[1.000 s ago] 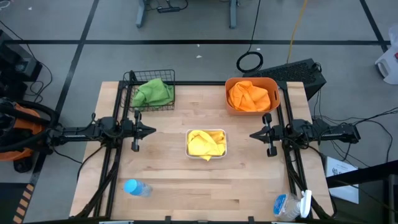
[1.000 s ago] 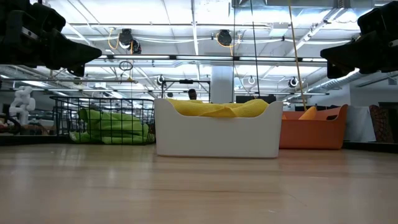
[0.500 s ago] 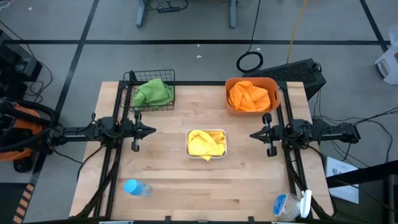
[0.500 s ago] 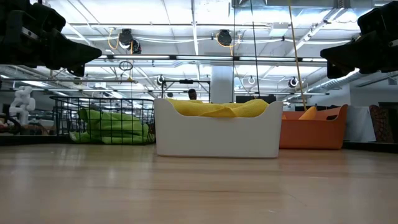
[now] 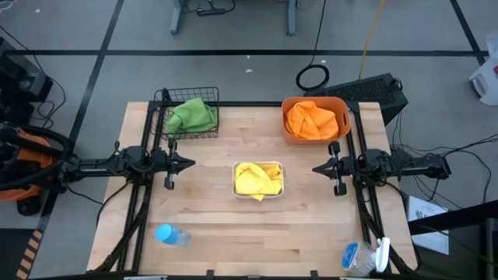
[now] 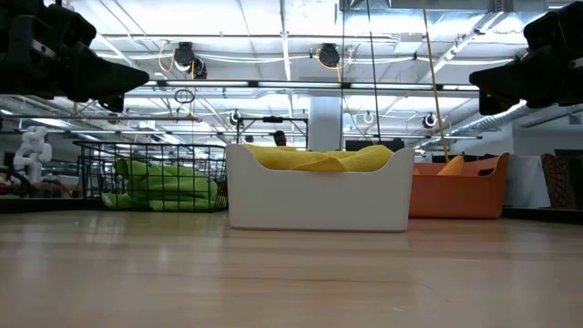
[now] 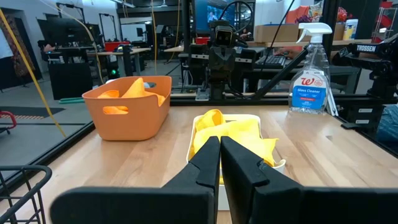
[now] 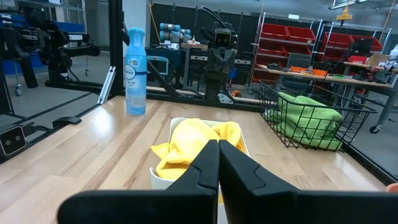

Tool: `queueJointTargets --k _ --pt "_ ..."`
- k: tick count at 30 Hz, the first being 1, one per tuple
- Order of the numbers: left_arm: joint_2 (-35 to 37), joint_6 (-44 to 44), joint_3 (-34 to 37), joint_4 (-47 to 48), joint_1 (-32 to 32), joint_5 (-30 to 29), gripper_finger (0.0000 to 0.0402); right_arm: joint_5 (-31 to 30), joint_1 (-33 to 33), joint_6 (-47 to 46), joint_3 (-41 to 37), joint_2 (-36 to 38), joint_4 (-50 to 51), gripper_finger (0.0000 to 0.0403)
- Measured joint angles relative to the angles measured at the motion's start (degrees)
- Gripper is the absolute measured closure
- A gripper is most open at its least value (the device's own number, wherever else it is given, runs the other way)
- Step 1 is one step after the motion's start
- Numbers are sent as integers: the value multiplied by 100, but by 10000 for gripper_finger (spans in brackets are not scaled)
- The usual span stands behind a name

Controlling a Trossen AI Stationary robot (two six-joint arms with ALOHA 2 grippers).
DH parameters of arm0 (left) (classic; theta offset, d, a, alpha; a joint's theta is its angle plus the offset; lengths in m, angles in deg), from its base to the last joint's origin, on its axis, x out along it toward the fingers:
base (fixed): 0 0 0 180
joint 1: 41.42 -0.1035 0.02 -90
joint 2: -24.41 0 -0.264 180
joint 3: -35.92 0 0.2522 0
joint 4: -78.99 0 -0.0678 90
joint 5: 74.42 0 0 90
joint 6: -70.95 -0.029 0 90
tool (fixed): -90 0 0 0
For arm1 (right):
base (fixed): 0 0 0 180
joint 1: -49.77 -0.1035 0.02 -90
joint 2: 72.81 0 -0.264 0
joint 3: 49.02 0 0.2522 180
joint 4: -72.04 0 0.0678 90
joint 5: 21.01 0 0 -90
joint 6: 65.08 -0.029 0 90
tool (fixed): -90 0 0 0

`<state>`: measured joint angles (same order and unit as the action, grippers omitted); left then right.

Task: Sort microfiber towel by color & place in baskets
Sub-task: Return to Home Position

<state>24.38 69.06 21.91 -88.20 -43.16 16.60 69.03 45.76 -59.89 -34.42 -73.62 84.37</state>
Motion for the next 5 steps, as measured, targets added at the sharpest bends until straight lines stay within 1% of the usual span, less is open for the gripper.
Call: queueJointTargets --k 5 --pt "2 0 2 0 0 0 379 0 0 0 0 1 0 403"
